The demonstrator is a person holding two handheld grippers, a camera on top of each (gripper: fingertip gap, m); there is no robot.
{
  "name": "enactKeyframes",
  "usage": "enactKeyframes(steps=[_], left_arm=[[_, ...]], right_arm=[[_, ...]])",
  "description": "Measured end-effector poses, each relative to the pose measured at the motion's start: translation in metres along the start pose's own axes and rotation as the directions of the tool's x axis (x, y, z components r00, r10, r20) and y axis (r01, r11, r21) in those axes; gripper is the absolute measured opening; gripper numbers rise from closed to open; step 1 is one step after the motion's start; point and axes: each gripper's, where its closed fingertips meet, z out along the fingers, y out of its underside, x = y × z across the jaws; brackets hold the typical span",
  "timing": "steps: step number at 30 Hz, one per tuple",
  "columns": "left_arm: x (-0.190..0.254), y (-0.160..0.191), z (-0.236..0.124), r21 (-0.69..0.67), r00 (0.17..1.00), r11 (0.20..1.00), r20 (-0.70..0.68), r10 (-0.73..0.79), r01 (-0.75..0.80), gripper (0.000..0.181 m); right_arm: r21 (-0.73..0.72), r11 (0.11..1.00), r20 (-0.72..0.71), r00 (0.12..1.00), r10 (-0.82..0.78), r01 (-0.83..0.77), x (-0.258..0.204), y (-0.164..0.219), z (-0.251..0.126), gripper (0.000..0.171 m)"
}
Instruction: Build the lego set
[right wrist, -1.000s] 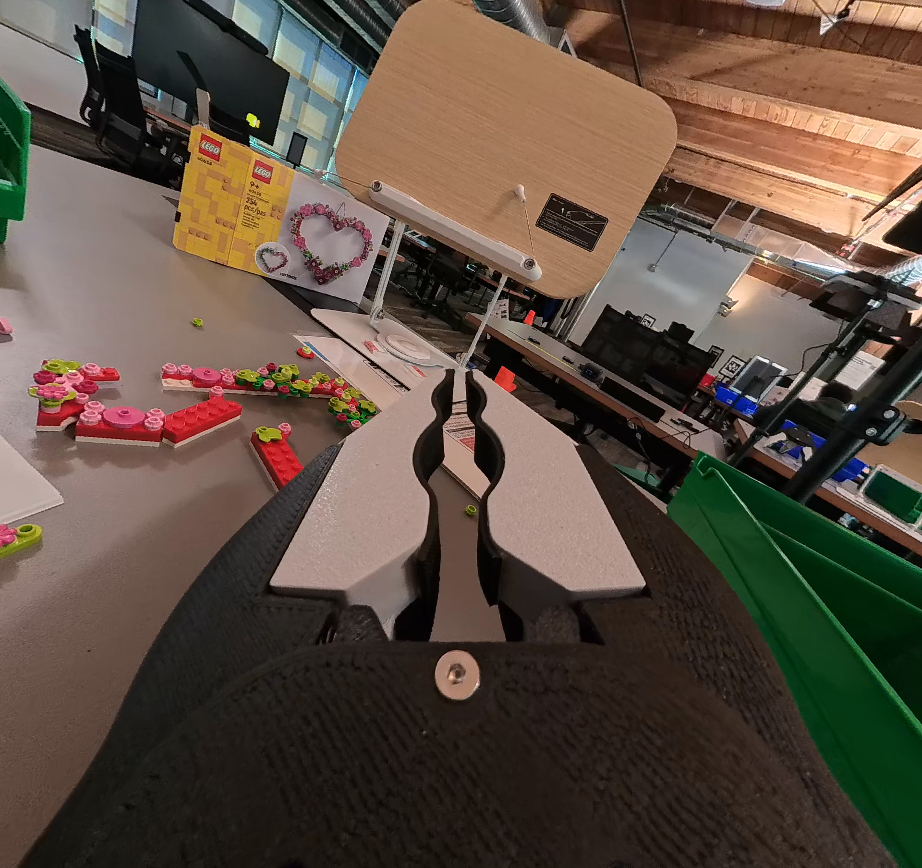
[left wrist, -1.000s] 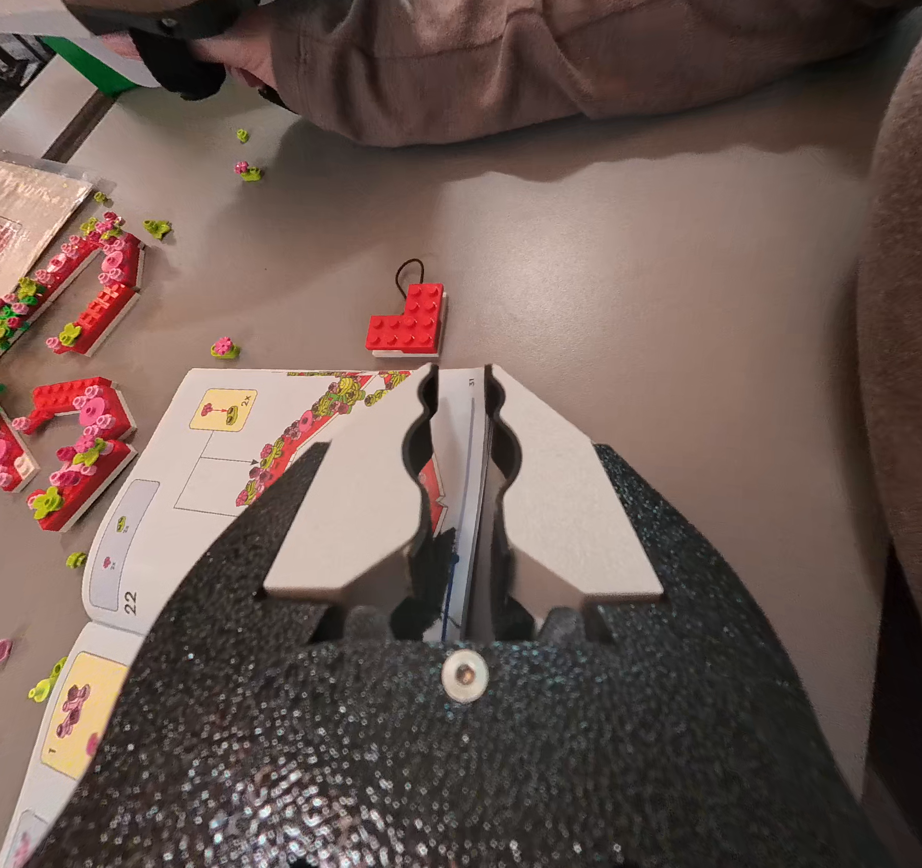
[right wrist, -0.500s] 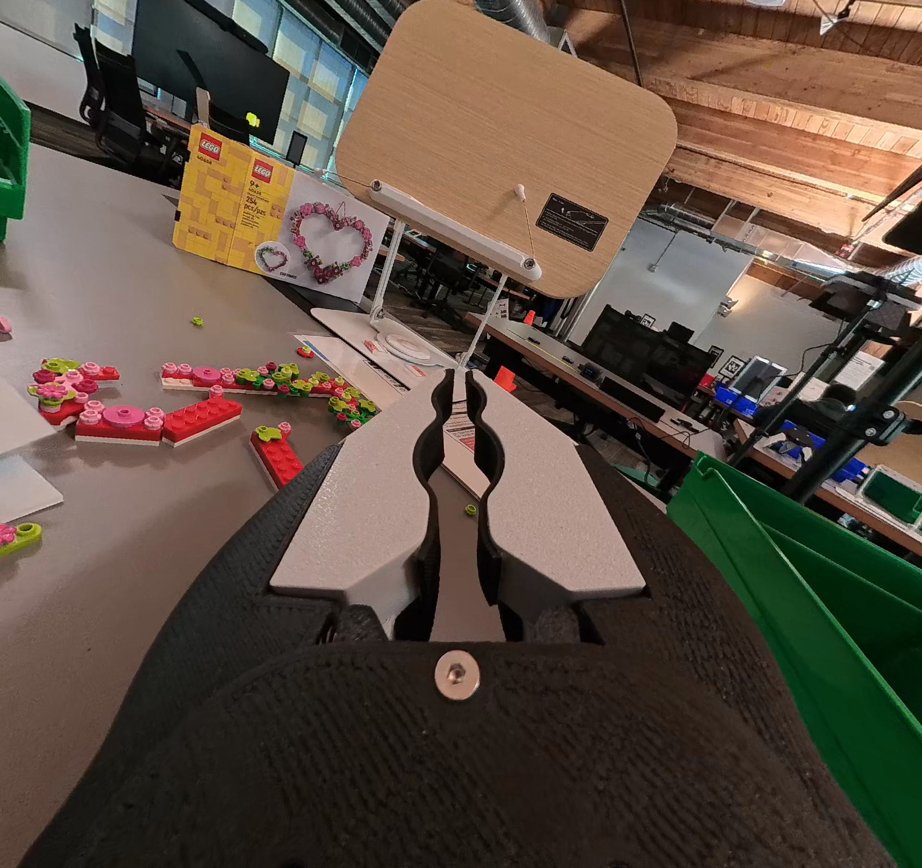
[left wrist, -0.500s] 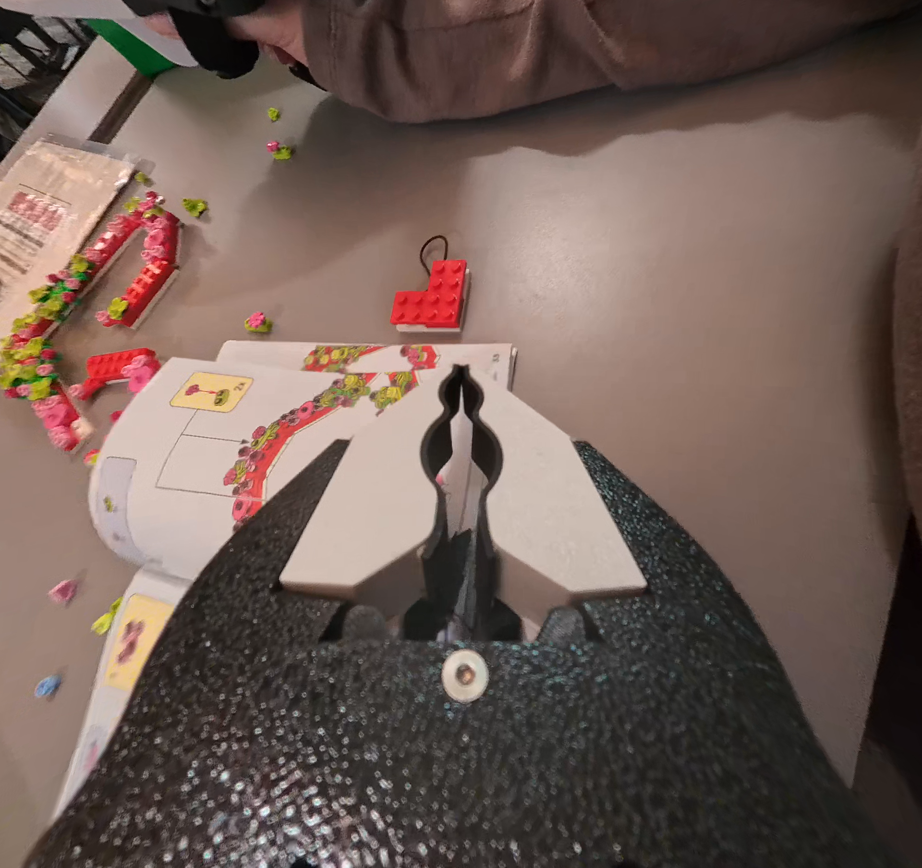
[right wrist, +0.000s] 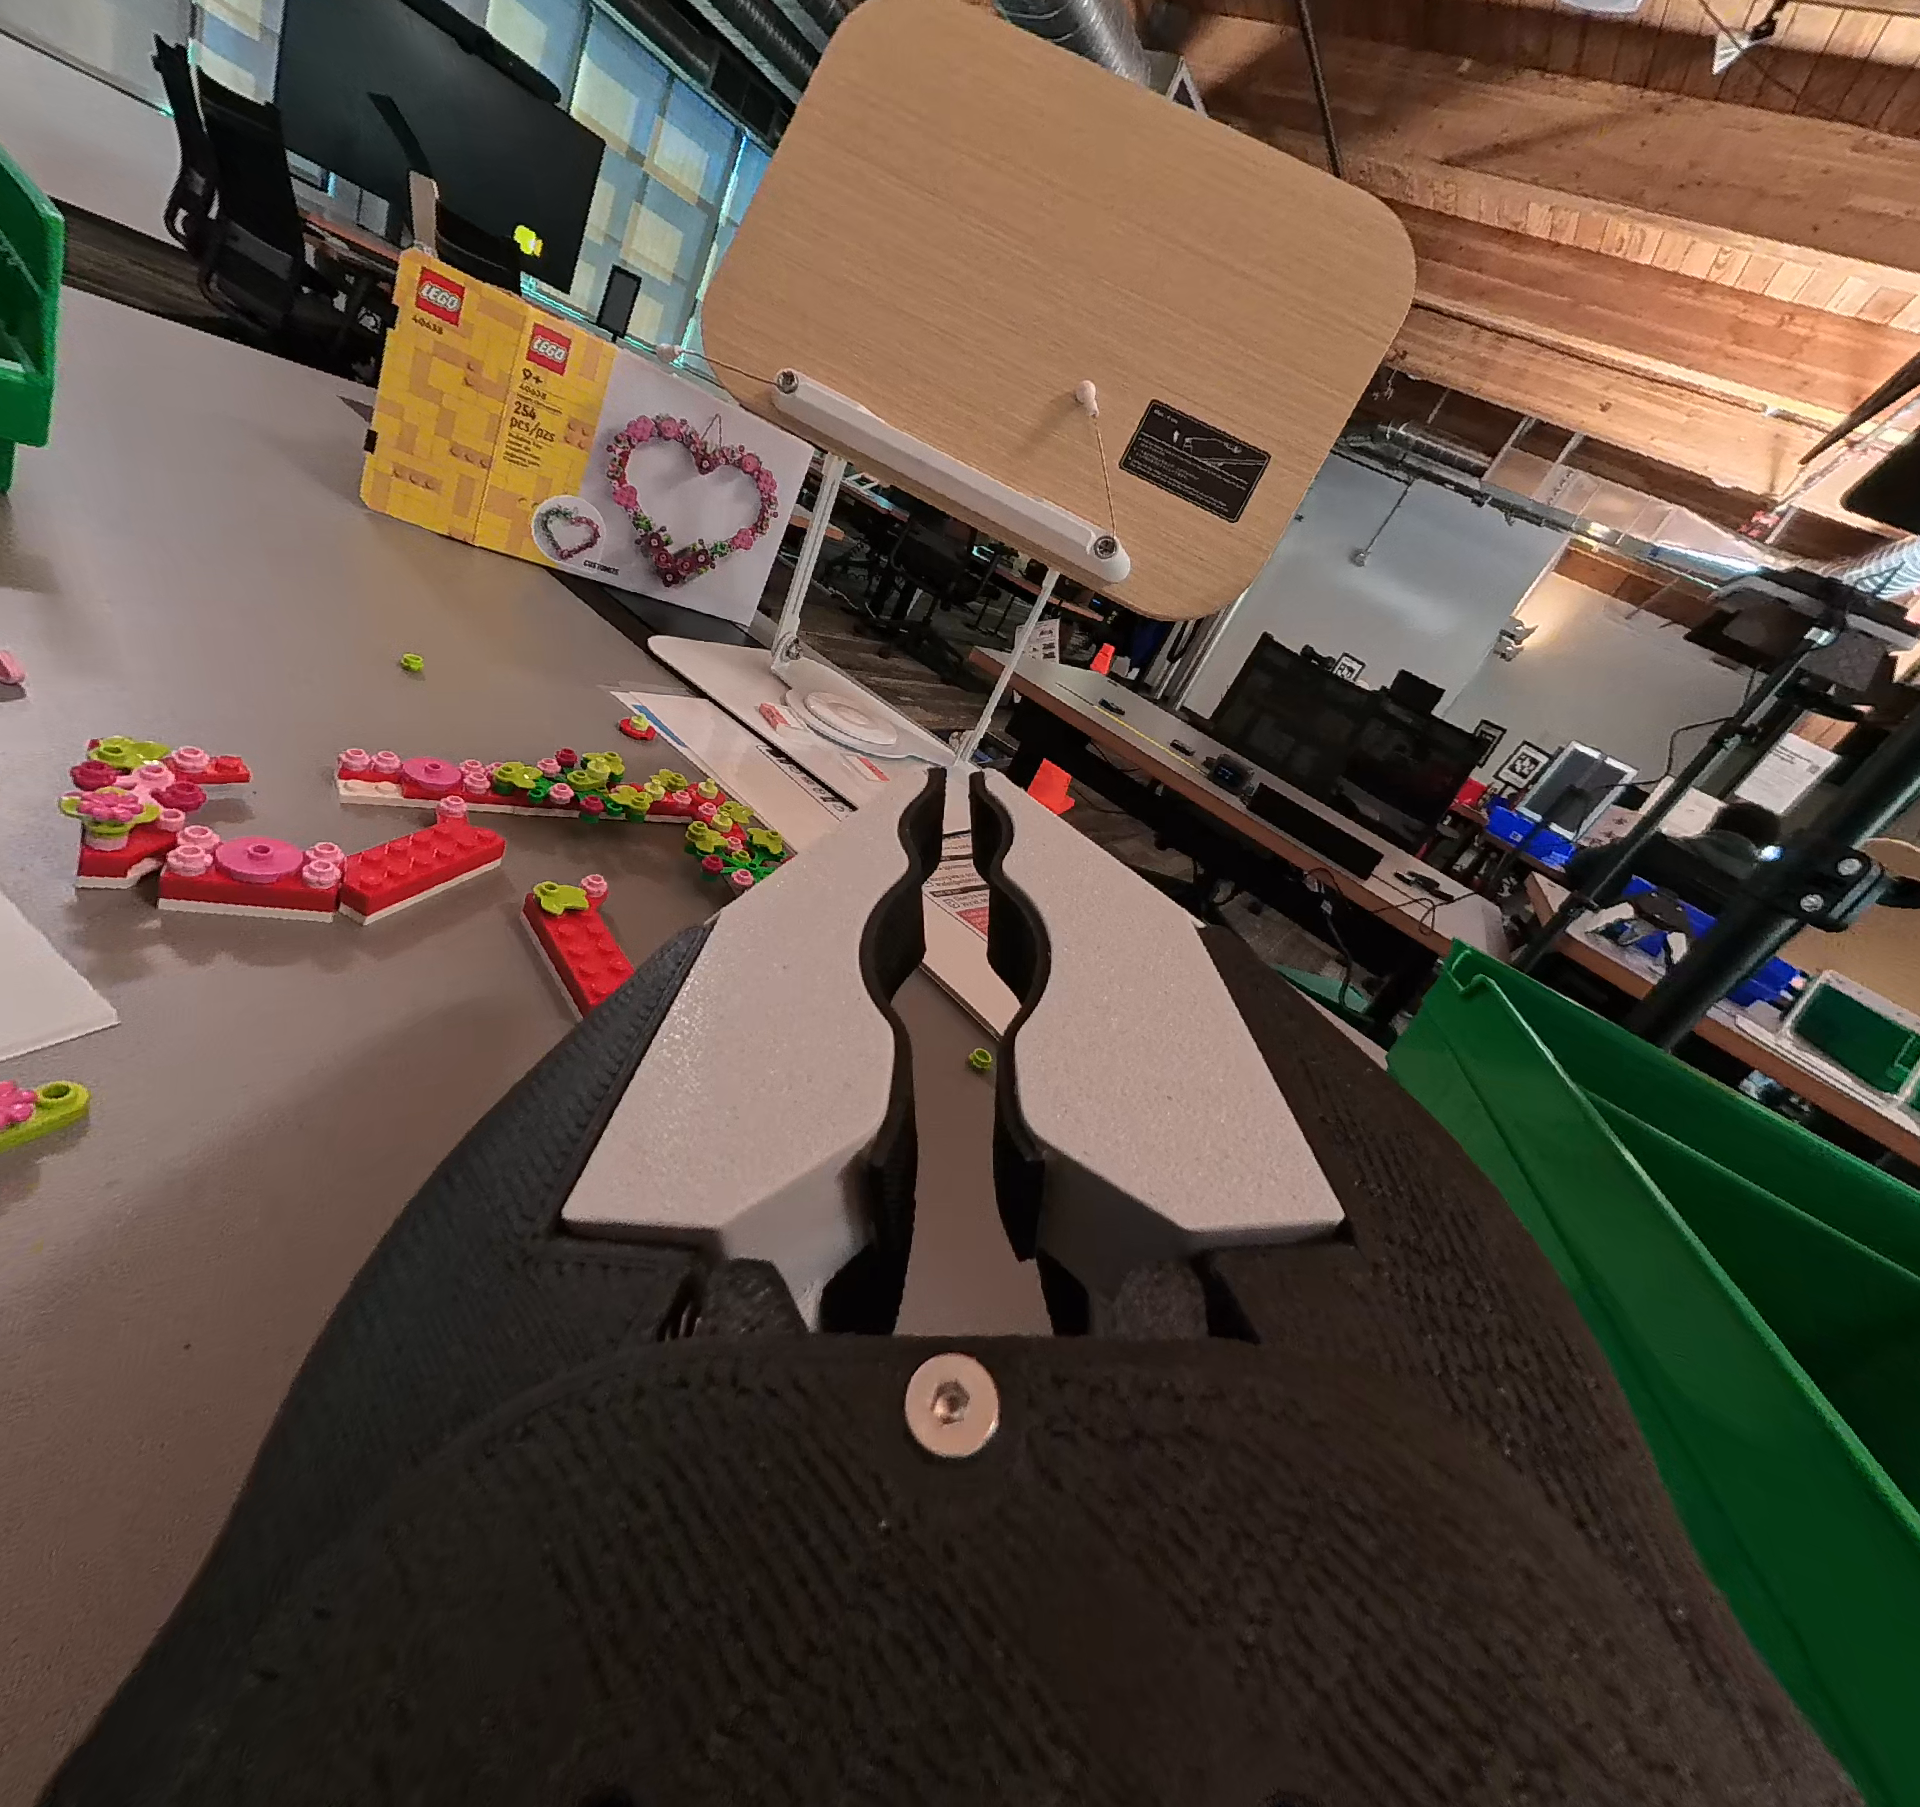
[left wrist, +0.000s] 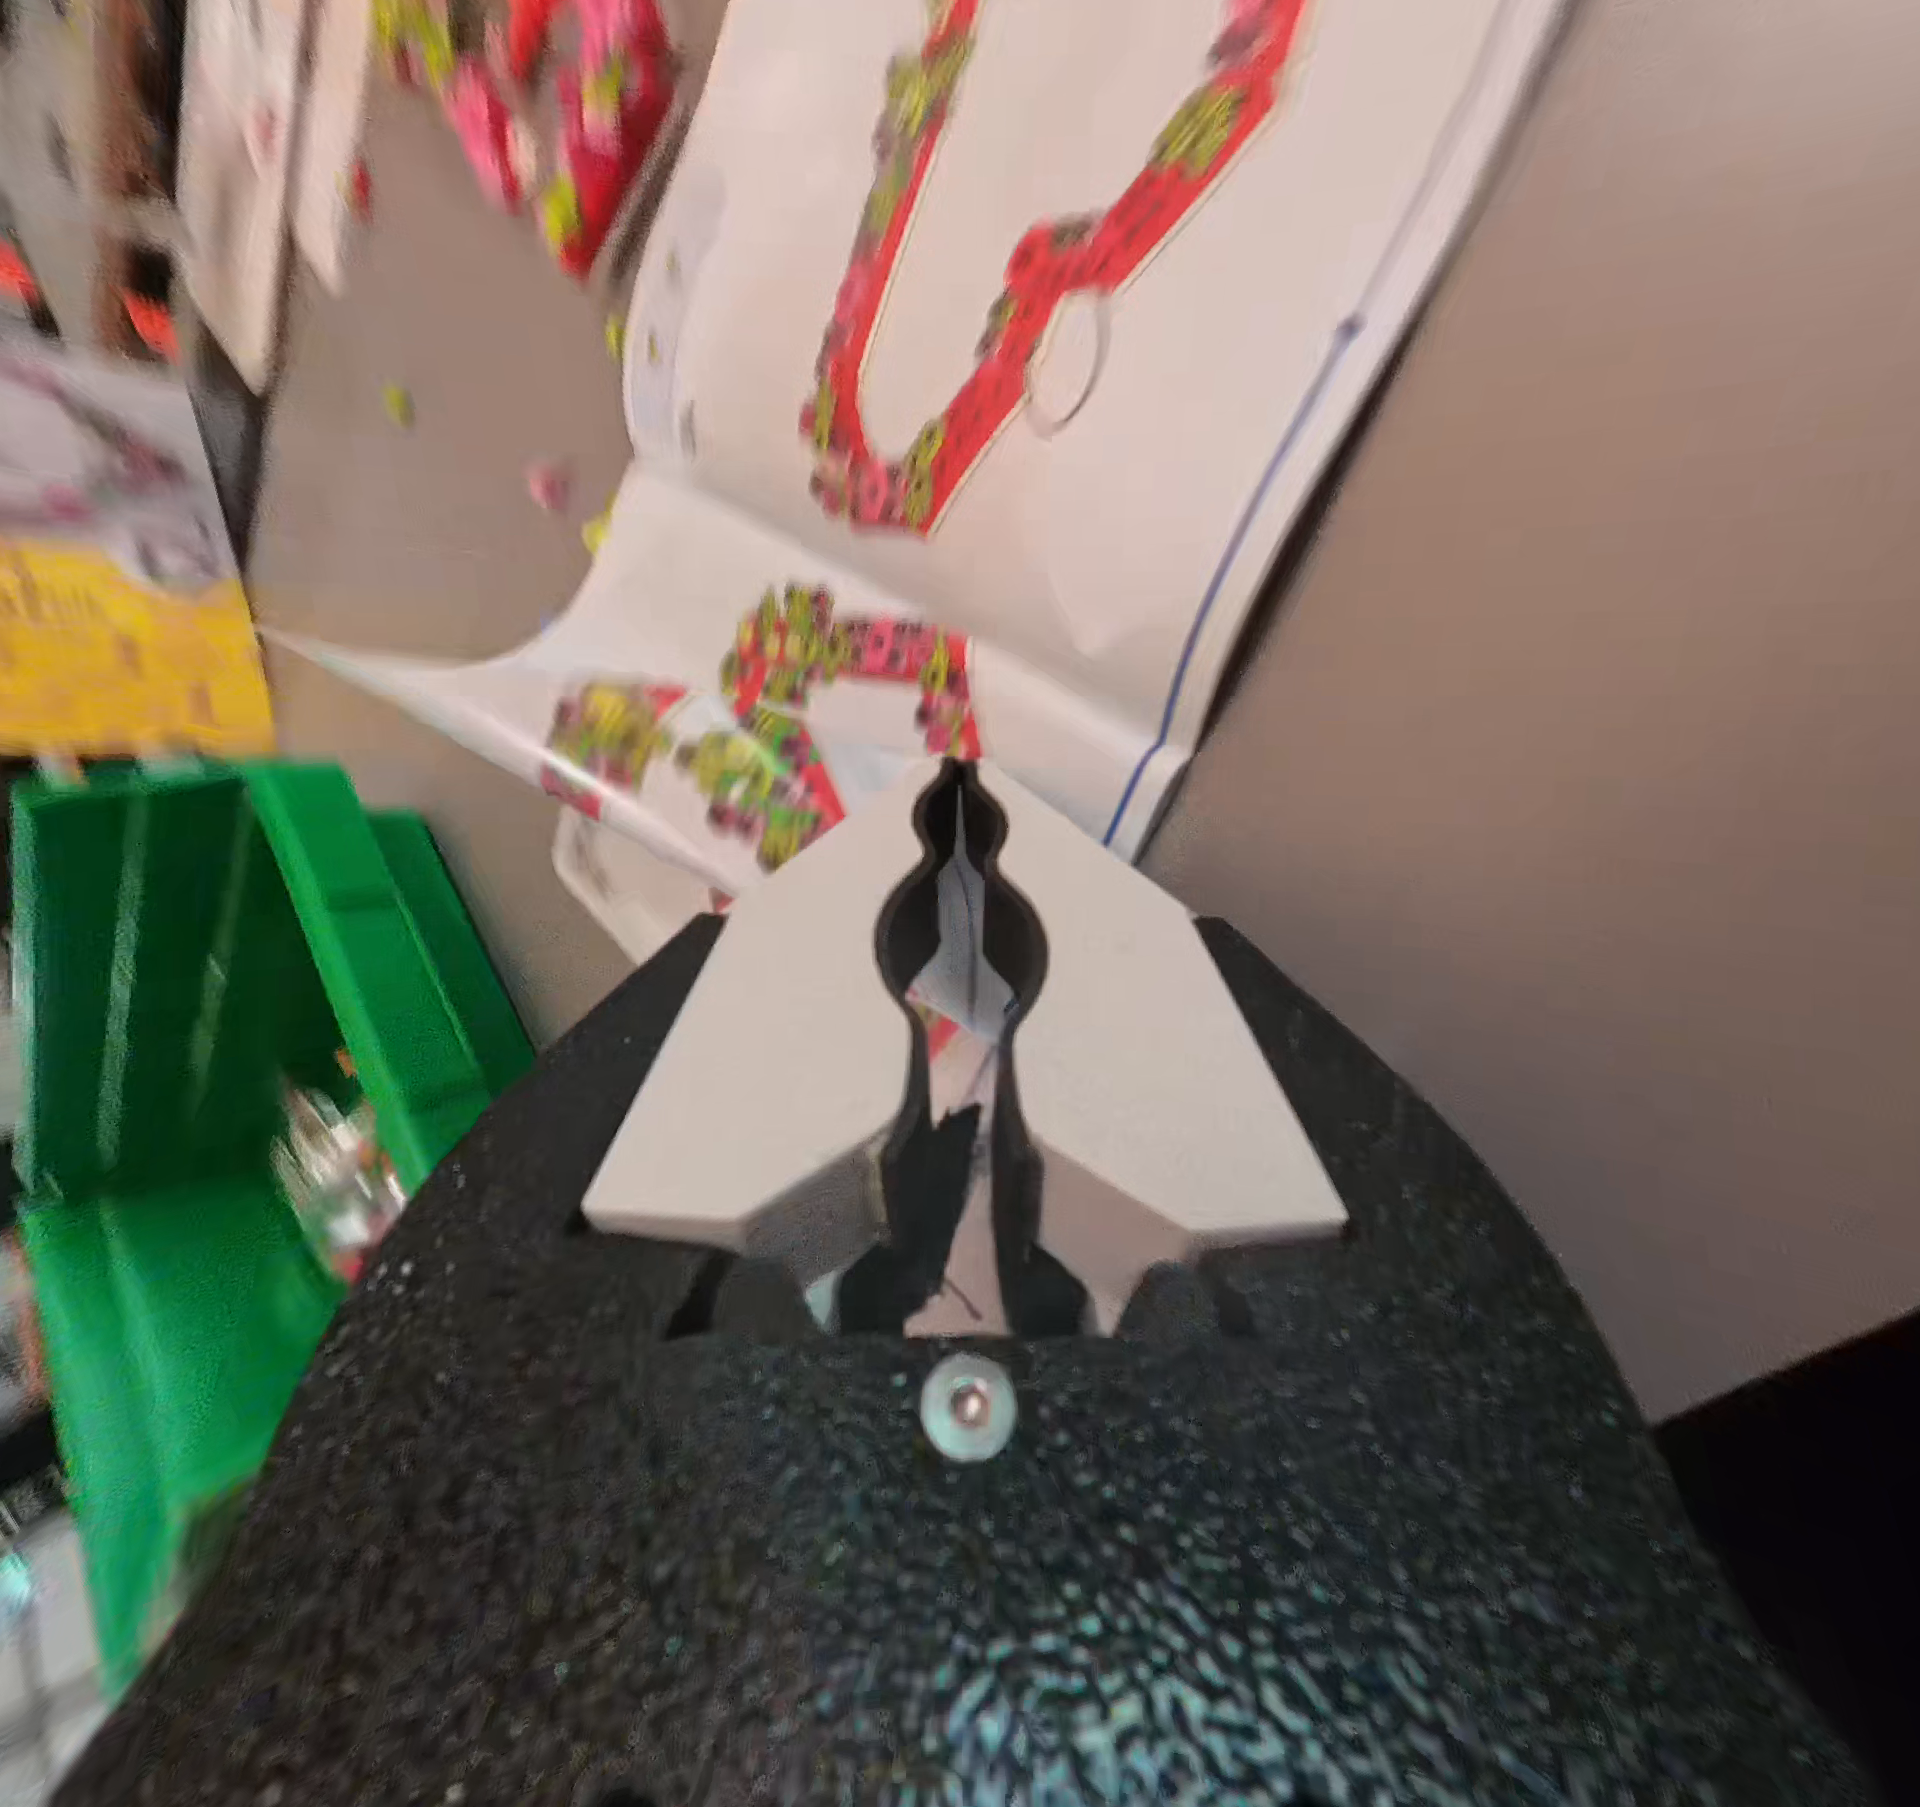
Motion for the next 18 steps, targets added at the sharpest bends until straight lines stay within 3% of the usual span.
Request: enactKeyframes(steps=[3, 7, 10, 18], left_arm=[[-0.018, 0.025, -0.004, -0.068, 0.975, 0.975, 0.088, -0.204, 0.21, 0.015], [-0.033, 0.036, -0.015, -0.006, 0.874, 0.879, 0.1, -0.475, 0.478, 0.047], [-0.05, 0.047, -0.027, 0.079, 0.78, 0.789, 0.123, -0.614, 0.609, 0.047], [-0.037, 0.049, -0.031, 0.126, 0.697, 0.686, -0.15, -0.701, 0.717, 0.033]], right_arm=[[-0.001, 1.0, 0.001, 1.0, -0.003, 0.003, 0.0, 0.0, 0.0, 0.003], [-0.001, 1.0, 0.002, 1.0, -0.001, 0.001, 0.0, 0.0, 0.0, 0.003], [-0.001, 1.0, 0.003, 1.0, -0.004, 0.004, -0.001, 0.0, 0.0, 0.003], [-0.003, 1.0, 0.007, 1.0, -0.003, 0.003, -0.001, 0.0, 0.001, 0.003]])
